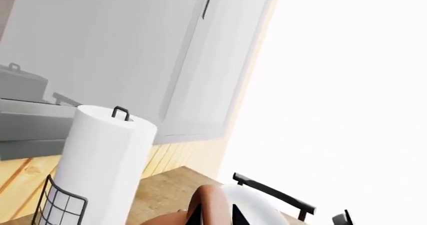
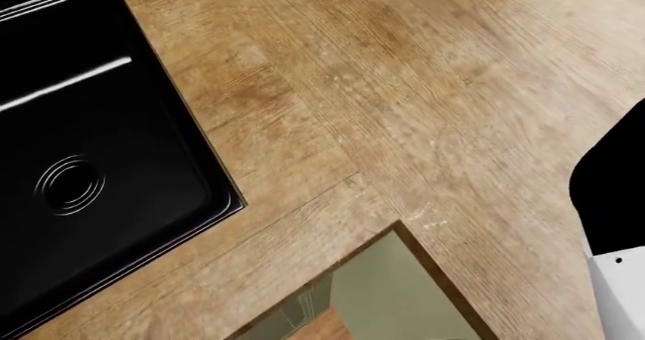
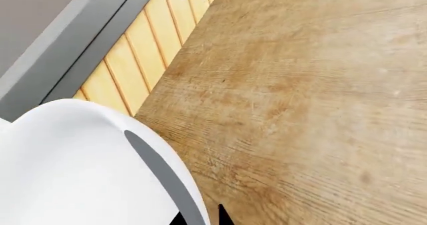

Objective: Pick the teapot and bowl and place them in the sink. Then turn on the water.

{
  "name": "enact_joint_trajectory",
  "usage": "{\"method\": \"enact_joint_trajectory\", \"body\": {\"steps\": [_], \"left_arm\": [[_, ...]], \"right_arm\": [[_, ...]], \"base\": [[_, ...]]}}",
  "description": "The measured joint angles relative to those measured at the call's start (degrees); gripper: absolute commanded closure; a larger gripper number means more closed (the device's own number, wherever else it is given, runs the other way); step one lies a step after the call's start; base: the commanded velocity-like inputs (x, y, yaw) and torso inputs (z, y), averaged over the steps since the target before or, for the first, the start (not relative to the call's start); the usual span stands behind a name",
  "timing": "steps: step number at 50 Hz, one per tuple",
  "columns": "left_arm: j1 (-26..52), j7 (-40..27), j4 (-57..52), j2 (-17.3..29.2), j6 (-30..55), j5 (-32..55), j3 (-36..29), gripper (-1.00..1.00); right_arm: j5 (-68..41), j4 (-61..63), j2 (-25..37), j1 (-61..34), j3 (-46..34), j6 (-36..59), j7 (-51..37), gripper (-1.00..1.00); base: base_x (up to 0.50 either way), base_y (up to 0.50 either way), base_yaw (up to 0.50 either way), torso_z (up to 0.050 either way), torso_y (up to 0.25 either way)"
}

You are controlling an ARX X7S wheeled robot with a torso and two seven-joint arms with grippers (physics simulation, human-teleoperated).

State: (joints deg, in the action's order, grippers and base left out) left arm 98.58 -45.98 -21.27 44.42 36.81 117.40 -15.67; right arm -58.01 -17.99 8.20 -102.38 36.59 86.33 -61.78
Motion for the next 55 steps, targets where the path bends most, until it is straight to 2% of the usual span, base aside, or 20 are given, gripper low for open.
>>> {"method": "enact_joint_trajectory", "body": {"steps": [10, 25, 39, 55], "left_arm": [[-4.9, -1.2, -4.5, 0.8, -3.1, 1.2, 3.1, 1.0], [-10.6, -2.0, -8.8, 0.9, -6.3, 1.8, 5.8, 1.0], [-10.6, -2.9, -10.0, 0.5, -7.2, 2.8, 6.0, 1.0], [-11.1, -3.4, -11.0, 0.4, -8.0, 3.3, 6.4, 1.0]], "right_arm": [[-23.1, 6.0, 2.4, 5.5, -1.3, 0.1, -16.4, 1.0], [-48.7, 15.5, 13.3, 13.4, -20.1, -18.9, -24.5, 1.0], [-61.7, 21.9, 21.6, 14.4, -32.1, -31.7, -25.9, 1.0], [-68.0, 27.0, 28.0, 14.5, -38.5, -38.0, -25.5, 1.0]], "base": [[0.0, 0.0, 0.0, 0.0, 0.162], [0.0, 0.0, 0.0, 0.0, 0.162], [0.0, 0.0, 0.0, 0.0, 0.163], [0.0, 0.0, 0.0, 0.0, 0.163]]}}
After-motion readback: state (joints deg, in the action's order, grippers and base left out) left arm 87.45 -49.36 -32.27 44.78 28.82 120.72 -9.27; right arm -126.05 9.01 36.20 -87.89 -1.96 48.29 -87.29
